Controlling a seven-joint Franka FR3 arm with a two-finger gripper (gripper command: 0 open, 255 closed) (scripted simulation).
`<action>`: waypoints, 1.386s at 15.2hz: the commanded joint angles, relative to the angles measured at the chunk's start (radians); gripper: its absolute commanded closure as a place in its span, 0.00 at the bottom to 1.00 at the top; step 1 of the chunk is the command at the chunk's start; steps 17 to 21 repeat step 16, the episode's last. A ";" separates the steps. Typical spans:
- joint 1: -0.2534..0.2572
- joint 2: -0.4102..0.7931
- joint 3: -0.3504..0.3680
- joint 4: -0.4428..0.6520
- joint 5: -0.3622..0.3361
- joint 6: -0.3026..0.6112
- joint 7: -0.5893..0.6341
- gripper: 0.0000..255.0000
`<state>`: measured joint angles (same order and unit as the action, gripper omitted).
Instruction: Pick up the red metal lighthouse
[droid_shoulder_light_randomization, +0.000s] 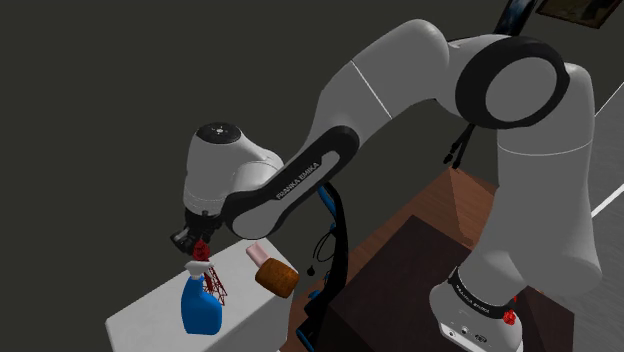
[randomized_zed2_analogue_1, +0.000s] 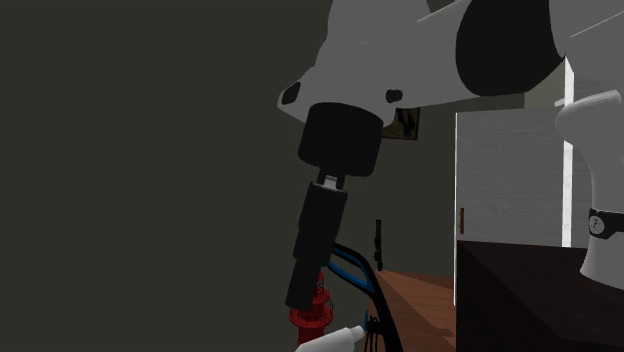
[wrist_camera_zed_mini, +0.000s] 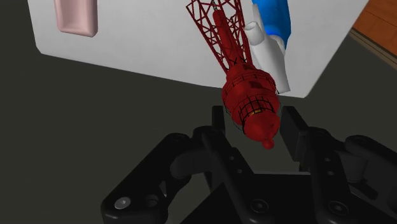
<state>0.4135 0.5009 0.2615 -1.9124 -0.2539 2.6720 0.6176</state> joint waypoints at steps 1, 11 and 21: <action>-0.005 -0.014 0.006 0.001 0.007 -0.016 -0.006 1.00; -0.029 -0.100 0.039 0.019 0.053 -0.117 -0.039 1.00; -0.035 -0.124 0.047 0.029 0.066 -0.151 -0.048 1.00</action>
